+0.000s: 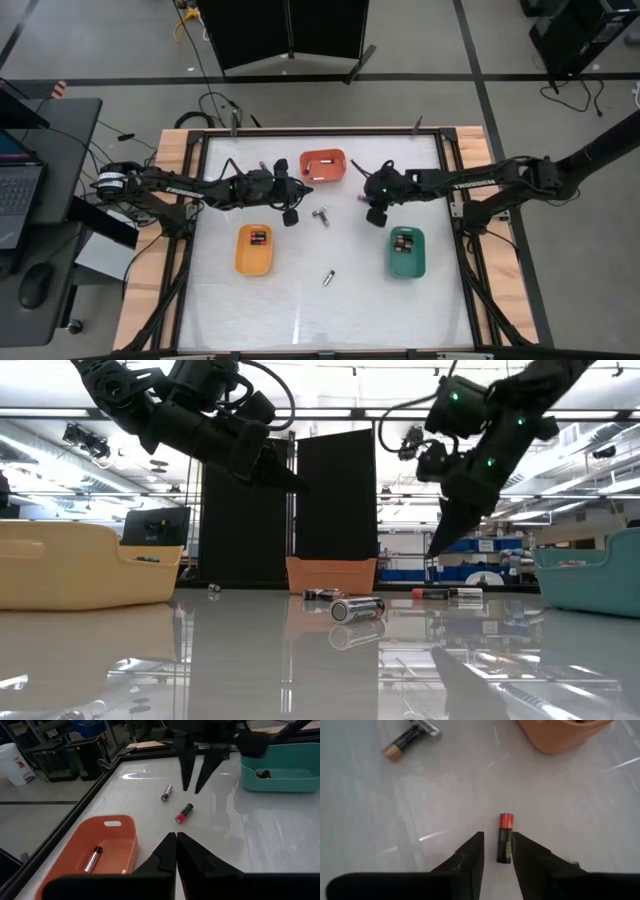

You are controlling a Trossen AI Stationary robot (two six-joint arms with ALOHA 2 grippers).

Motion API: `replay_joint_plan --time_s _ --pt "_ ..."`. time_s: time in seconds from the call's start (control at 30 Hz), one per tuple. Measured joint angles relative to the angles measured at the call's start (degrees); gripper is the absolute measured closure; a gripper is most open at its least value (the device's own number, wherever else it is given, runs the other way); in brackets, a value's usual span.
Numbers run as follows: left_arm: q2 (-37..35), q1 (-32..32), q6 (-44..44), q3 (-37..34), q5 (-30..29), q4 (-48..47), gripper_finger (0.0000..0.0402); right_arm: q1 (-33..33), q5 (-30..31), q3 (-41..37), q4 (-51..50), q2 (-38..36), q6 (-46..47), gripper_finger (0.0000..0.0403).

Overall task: Sort batteries
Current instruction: Put the red battery into the yellow bin, then put the silver battery into the orange bin

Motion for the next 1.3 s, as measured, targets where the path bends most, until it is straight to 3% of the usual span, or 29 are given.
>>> replay_joint_plan --time_s 0.27,0.6,1.07,1.3 --pt "0.00 0.00 0.00 0.00 0.00 -0.15 0.0383 -4.78 -1.71 -6.71 12.25 1.31 -1.20 0.0296" --pt "0.00 0.00 -0.04 0.00 0.01 -1.64 0.0383 -7.70 -1.95 -7.36 19.84 11.32 -2.63 0.0303" --pt "0.00 0.00 -0.07 0.00 0.02 -1.72 0.0383 -4.36 -5.08 -5.00 15.70 7.96 -2.57 0.0350" --pt "0.00 0.00 -0.24 0.00 0.02 -1.83 0.0383 -6.77 -0.33 0.98 3.76 2.56 -5.89 0.0366"
